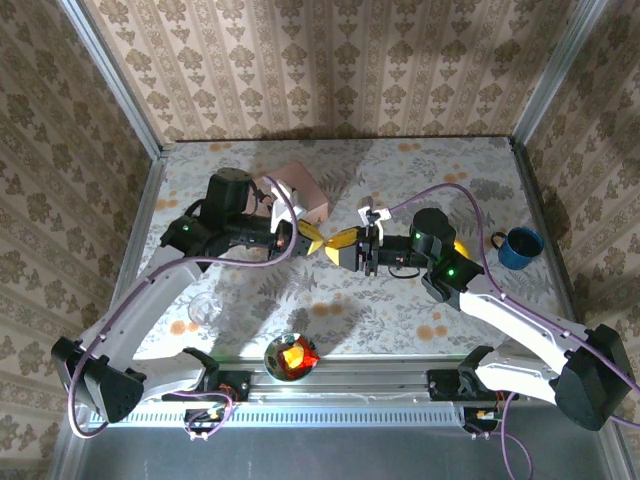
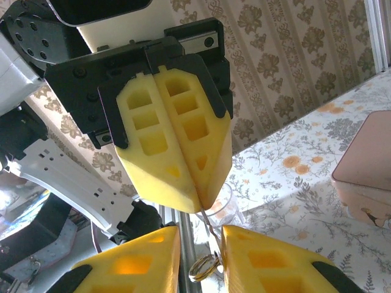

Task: Unlock the padlock with the key

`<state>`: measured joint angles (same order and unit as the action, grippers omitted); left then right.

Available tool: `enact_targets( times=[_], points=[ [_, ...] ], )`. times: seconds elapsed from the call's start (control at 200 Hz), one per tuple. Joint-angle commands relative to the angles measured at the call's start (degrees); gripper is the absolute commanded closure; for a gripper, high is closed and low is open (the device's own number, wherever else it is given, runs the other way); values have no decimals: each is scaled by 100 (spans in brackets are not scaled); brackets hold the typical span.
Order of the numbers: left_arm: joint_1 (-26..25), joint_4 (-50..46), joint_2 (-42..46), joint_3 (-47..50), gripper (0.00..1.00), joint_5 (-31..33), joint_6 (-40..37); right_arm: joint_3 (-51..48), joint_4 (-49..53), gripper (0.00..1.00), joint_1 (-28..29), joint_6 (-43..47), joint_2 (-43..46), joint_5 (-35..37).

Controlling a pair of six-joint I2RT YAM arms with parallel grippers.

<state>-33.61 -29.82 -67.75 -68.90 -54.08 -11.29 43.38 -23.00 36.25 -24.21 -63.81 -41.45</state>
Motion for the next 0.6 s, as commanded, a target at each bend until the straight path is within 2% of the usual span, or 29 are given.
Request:
enact_targets(
  times=[0.0,0.345,0.595],
  points=[
    [72,193,104,87,100,-161,161,143,-142,76,-8,-31,-2,-205],
    [92,301,95,105,100,-207,255,136,-139,79,-11,-25,2,-239],
    [116,366,130,149,100,-209,323,135,-170,91,-5,-23,-17,-293]
  ],
)
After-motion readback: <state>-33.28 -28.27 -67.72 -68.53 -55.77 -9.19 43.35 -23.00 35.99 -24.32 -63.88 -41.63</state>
